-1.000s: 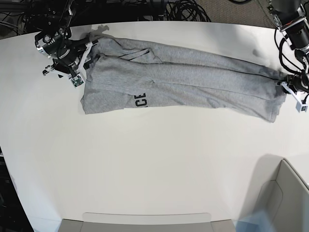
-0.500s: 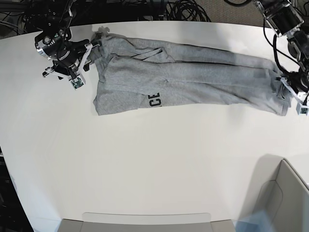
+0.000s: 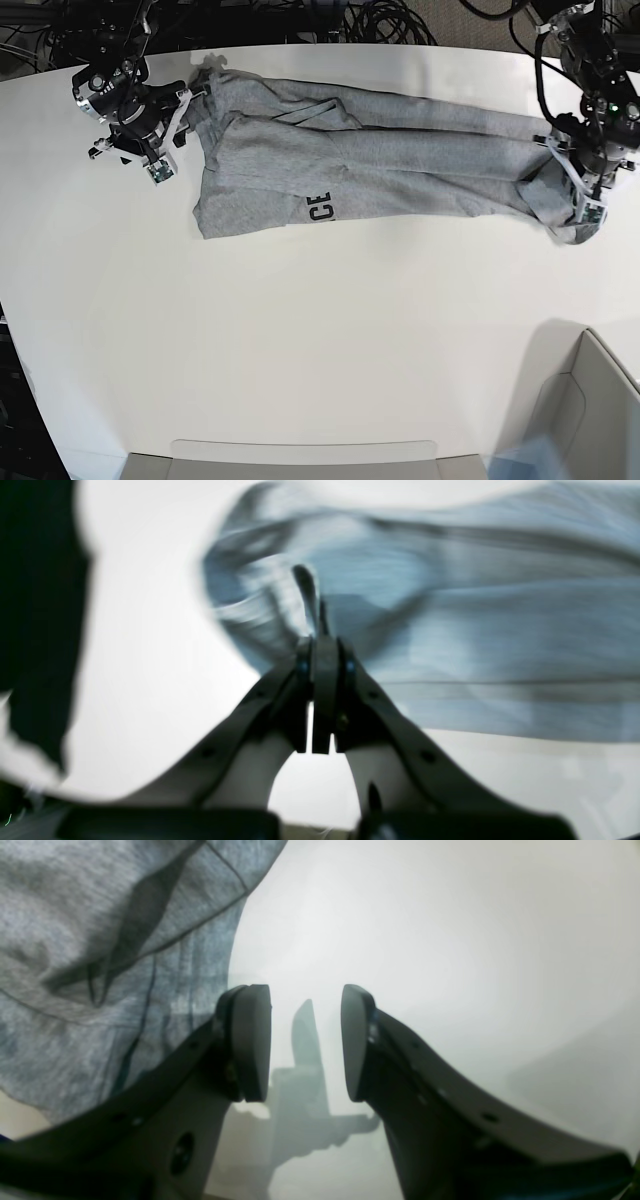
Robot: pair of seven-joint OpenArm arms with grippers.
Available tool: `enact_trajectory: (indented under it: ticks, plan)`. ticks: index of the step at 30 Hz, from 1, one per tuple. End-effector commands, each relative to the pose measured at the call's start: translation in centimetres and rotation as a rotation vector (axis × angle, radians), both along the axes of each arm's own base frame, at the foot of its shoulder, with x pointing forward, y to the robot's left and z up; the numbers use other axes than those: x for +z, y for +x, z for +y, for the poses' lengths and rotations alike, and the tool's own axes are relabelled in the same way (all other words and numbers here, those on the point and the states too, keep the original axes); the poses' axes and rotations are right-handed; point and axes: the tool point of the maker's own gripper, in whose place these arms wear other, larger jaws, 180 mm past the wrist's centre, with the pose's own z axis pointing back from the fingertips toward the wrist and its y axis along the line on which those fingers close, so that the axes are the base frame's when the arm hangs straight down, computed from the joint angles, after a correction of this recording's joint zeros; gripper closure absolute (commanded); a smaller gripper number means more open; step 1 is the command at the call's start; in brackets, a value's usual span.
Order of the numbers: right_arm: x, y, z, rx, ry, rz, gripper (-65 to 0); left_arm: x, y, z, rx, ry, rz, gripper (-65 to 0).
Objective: Fold the T-shirt properly
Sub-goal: 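Move the left gripper inward along the shirt end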
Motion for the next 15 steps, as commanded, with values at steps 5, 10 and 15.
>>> enact_trajectory:
  ticks: [5, 10, 15]
  plan:
    - [0.7, 0.6, 0.1, 0.023, -0.002, -0.029, -23.5, 0.3, 0.1, -0.2, -0.003, 0.005, -0.009, 0.0]
    - [0.7, 0.6, 0.1, 0.023, -0.002, -0.029, -23.5, 0.4, 0.2, 0.0, -0.002, 0.012, -0.011, 0.0]
    - [0.6, 0.4, 0.2, 0.023, -0.001, -0.026, -23.5, 0.8, 0.8, 0.7, 0.026, 0.006, -0.033, 0.0]
